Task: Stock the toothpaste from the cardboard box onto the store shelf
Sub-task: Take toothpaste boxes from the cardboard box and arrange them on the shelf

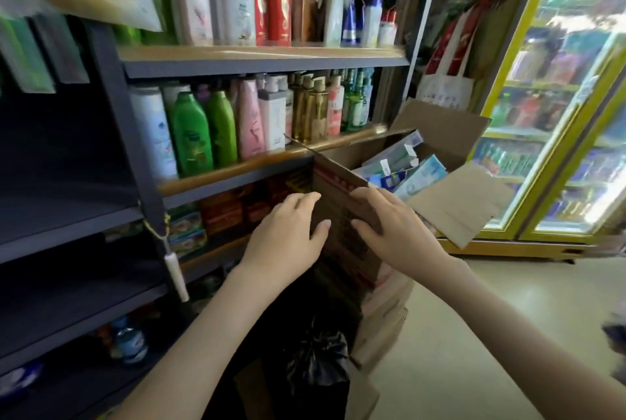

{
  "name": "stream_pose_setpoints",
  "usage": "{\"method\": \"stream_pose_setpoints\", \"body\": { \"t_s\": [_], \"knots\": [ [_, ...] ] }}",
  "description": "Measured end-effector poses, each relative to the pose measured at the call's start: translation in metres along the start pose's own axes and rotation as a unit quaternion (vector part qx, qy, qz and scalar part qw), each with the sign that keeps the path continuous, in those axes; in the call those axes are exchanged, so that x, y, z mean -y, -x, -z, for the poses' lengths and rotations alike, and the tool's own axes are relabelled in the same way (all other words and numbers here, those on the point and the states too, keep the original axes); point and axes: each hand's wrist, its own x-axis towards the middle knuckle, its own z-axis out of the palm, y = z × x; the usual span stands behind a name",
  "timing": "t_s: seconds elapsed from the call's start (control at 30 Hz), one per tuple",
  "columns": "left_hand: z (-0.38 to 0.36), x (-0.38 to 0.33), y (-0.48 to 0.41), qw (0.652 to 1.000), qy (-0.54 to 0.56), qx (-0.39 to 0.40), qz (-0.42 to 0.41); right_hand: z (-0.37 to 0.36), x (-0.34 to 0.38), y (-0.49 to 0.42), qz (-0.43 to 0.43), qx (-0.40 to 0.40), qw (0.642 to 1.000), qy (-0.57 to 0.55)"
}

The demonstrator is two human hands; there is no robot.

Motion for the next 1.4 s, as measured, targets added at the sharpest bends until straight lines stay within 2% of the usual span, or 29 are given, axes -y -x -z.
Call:
{"method": "stream_pose_setpoints", "body": {
  "t_s": [0.13,0.27,0.33,0.47,0.57,0.67,0.8,1.0,1.1,1.23,1.3,1.4],
  "knots": [
    [-0.045,-0.035,-0.056,0.996,0.018,-0.051,-0.073,0.003,-0.078,-0.037,-0.023,-0.01,1.0,-0.019],
    [-0.079,-0.068,-0.124,0.986,0.01,-0.068,-0.151,0.018,-0.153,-0.072,-0.061,0.001,0.998,-0.014],
    [-0.084,-0.079,-0.156,0.987,-0.012,-0.051,-0.152,0.03,-0.189,-0.089,-0.066,0.01,0.998,0.003],
    [-0.101,-0.074,-0.202,0.993,-0.076,0.069,-0.056,0.047,-0.26,-0.123,-0.096,0.018,0.995,0.027],
    [-0.117,-0.052,-0.218,0.978,-0.101,0.177,0.043,0.041,-0.297,-0.155,-0.078,0.078,0.993,0.039],
    [-0.139,-0.033,-0.229,0.96,-0.068,0.217,0.162,0.021,-0.322,-0.196,-0.02,0.152,0.988,0.027],
    [-0.175,-0.029,-0.238,0.942,-0.097,0.161,0.279,-0.018,-0.329,-0.237,0.067,0.268,0.961,0.028],
    [-0.218,-0.053,-0.248,0.899,-0.189,0.05,0.391,-0.069,-0.307,-0.25,0.118,0.366,0.923,0.028],
    [-0.225,-0.057,-0.246,0.89,-0.225,0.009,0.398,-0.087,-0.297,-0.254,0.131,0.355,0.925,0.044],
    [-0.224,-0.058,-0.246,0.883,-0.247,0.004,0.399,-0.097,-0.296,-0.254,0.112,0.364,0.925,0.006],
    [-0.221,-0.06,-0.247,0.883,-0.243,0.004,0.402,-0.088,-0.299,-0.255,0.098,0.326,0.94,-0.023],
    [-0.216,-0.064,-0.248,0.885,-0.186,-0.014,0.427,-0.064,-0.312,-0.261,0.068,0.226,0.968,-0.085]
  ]
}}
